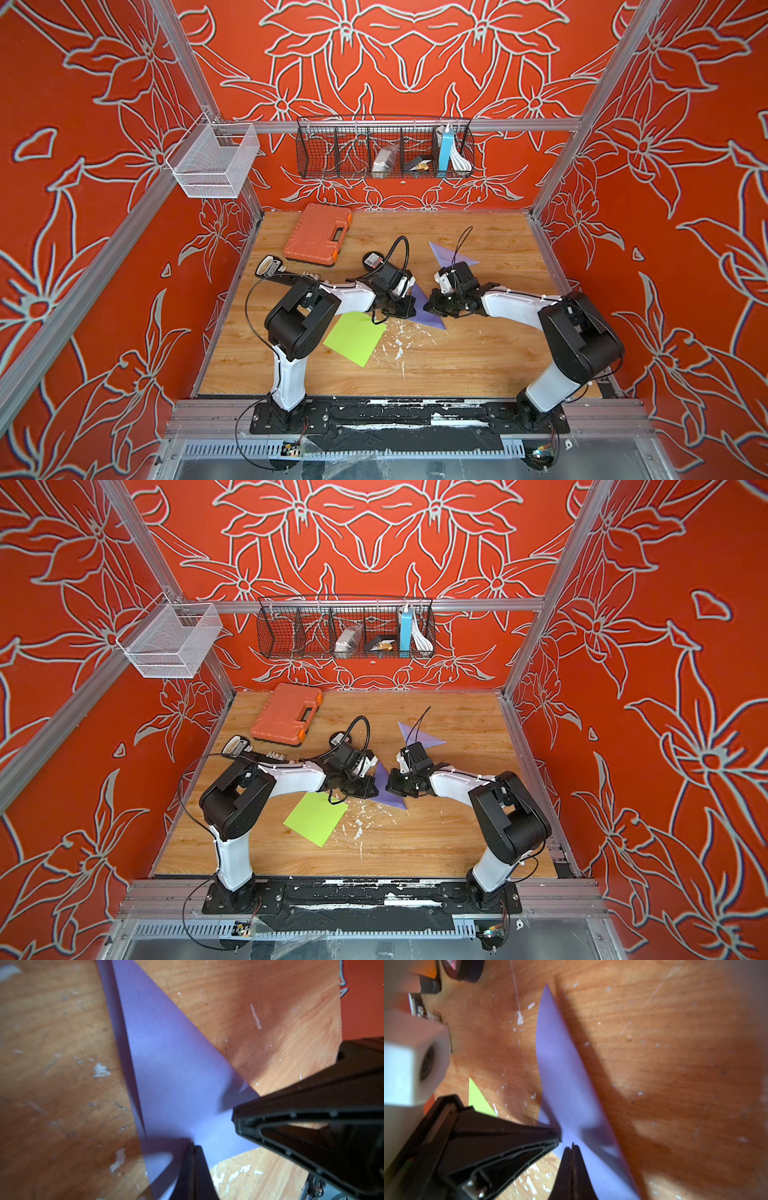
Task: Fold the square paper diagonally
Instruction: Fold the paper at the center of the board.
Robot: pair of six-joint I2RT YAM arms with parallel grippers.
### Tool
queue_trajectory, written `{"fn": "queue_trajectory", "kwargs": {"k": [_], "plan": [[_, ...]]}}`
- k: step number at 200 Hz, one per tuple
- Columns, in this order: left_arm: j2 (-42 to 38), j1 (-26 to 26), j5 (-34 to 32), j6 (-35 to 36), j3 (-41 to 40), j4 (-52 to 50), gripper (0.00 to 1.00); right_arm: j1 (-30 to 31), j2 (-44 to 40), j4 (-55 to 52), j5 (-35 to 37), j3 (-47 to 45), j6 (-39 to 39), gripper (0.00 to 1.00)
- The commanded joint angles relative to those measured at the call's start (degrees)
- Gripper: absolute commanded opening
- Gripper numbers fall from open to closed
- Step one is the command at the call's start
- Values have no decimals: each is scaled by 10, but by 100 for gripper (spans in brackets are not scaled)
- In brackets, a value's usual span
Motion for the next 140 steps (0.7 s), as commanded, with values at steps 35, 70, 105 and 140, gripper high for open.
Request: {"fn": "queue_trajectory", "kwargs": {"k": [35, 70, 105, 140], "plan": [[-10, -8, -6, 4, -15, -32, 0, 11, 14, -17, 65, -16, 13, 0], [-10, -15, -6, 2, -13, -32, 0, 13, 20, -35, 84, -11, 4, 0], [-3, -33, -14, 1, -6, -34, 0, 14, 29, -34, 80, -8, 11, 0], [2, -39, -10, -1, -3, -37, 0, 13, 39, -40, 84, 1, 7, 0]]}}
